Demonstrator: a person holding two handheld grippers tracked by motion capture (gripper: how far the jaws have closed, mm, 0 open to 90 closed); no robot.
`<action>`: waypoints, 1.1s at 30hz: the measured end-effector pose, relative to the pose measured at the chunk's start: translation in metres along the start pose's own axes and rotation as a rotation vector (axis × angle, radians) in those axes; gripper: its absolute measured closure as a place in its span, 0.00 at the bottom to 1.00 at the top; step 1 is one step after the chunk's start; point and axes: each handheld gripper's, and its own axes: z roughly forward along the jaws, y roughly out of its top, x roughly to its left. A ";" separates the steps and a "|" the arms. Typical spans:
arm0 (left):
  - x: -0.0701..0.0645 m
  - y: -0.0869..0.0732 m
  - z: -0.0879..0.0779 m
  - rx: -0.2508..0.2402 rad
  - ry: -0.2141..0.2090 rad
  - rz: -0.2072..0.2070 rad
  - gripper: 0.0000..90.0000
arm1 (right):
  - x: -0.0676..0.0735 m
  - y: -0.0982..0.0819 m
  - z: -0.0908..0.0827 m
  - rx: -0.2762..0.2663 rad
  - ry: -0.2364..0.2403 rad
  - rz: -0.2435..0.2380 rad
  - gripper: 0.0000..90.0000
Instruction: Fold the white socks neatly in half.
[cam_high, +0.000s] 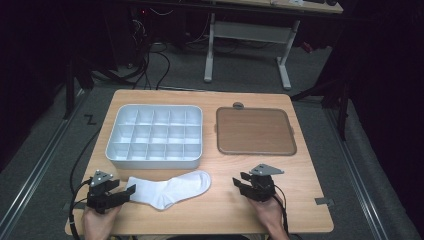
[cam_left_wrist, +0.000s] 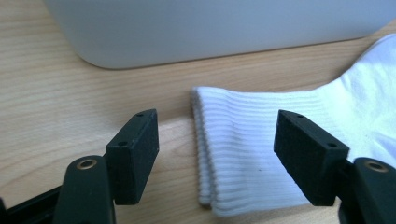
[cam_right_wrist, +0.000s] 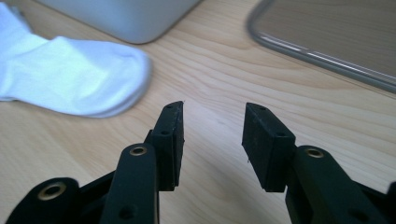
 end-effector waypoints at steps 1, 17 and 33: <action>-0.001 -0.002 0.000 0.001 0.001 0.003 0.36 | 0.008 0.004 0.006 0.009 0.020 -0.015 0.66; -0.008 -0.011 0.008 0.030 0.026 0.036 0.45 | 0.041 0.021 0.051 0.045 0.107 -0.035 0.66; -0.017 -0.018 0.010 0.033 0.029 0.094 0.66 | 0.048 0.022 0.071 0.099 0.114 -0.073 0.77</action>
